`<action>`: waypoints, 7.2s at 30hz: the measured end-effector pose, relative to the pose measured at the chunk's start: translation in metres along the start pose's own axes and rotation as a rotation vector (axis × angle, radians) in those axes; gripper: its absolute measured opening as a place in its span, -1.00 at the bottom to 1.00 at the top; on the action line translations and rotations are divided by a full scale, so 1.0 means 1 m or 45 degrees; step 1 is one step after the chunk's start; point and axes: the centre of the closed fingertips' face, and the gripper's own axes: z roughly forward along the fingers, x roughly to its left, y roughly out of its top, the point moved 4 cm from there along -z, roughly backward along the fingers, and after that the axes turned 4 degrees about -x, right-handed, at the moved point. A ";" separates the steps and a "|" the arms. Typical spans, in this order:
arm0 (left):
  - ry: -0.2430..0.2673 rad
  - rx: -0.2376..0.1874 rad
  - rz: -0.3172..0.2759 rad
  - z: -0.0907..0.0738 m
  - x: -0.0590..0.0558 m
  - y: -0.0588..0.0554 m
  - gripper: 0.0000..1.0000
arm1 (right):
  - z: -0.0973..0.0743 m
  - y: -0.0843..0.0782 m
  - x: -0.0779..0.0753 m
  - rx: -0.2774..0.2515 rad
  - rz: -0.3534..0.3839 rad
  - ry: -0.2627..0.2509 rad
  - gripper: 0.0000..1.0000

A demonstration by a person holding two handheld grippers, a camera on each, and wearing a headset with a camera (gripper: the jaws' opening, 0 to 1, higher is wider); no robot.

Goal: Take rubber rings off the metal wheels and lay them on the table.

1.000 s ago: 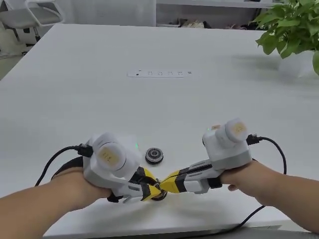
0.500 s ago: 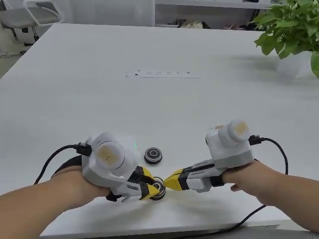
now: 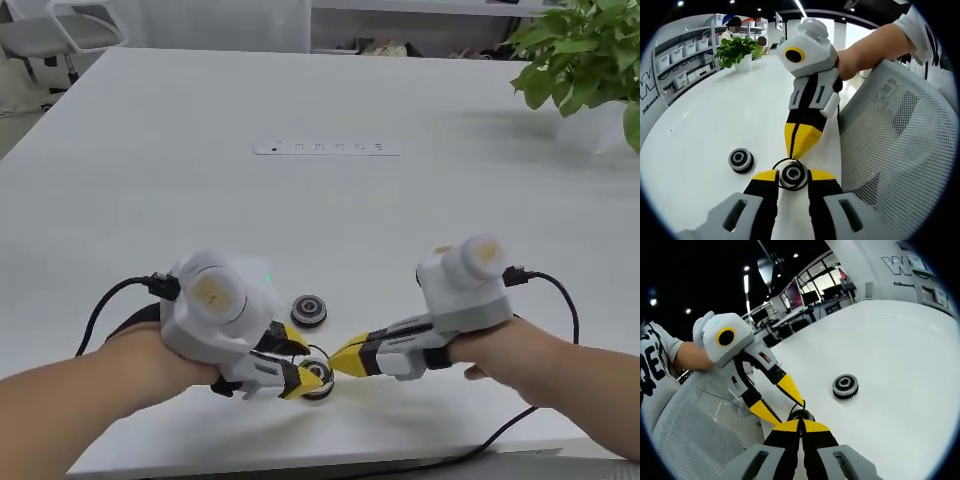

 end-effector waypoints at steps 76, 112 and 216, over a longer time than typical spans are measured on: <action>0.222 -0.023 -0.150 -0.106 0.014 -0.023 0.24 | 0.042 0.029 -0.004 -0.002 -0.125 -0.107 -0.81; 0.065 -0.005 -0.100 -0.051 0.011 0.000 0.06 | -0.005 0.005 -0.001 0.004 -0.193 -0.068 -0.52; 0.032 0.038 0.047 0.012 -0.003 -0.007 -0.84 | 0.009 -0.024 0.000 0.220 -0.522 -0.047 -0.81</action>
